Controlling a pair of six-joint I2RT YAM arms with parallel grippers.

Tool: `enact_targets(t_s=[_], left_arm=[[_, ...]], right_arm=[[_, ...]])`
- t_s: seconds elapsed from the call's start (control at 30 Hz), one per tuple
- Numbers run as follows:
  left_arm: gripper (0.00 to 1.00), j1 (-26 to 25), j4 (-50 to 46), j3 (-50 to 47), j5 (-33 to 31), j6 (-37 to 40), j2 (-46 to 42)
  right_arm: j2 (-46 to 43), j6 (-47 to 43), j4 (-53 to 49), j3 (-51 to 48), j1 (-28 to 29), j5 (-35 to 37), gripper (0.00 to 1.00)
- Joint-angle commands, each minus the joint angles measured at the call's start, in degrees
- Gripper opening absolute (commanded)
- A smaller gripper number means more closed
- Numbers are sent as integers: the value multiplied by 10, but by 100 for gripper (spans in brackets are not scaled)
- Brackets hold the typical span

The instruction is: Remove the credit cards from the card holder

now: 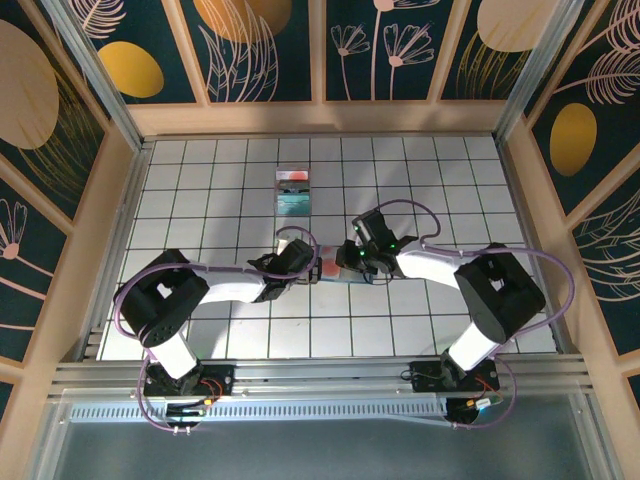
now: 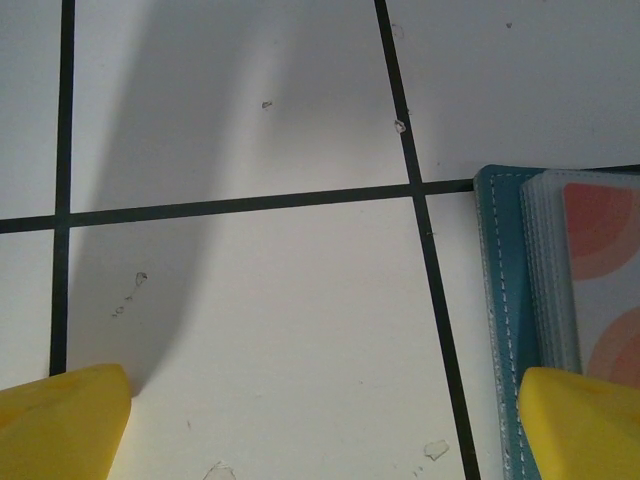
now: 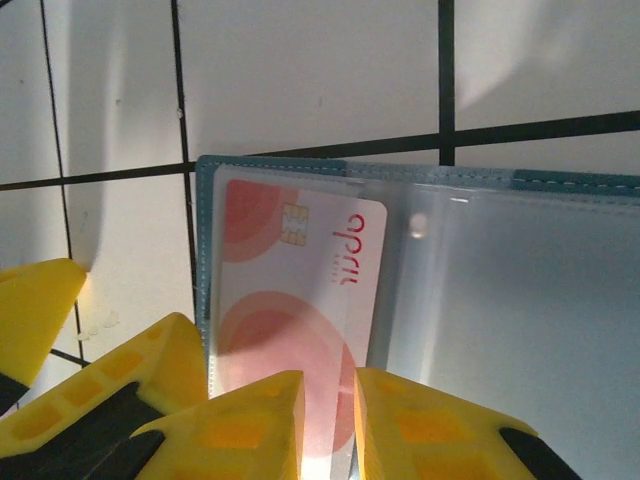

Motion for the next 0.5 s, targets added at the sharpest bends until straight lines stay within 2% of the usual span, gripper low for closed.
enact_targets(t_s=[0.0, 0.47], left_arm=[[99, 2, -16, 10, 4, -4, 21], [99, 2, -26, 13, 2, 0, 26]], right_arm=[[12, 6, 16, 14, 2, -8, 21], [33, 11, 42, 3, -1, -17, 23]])
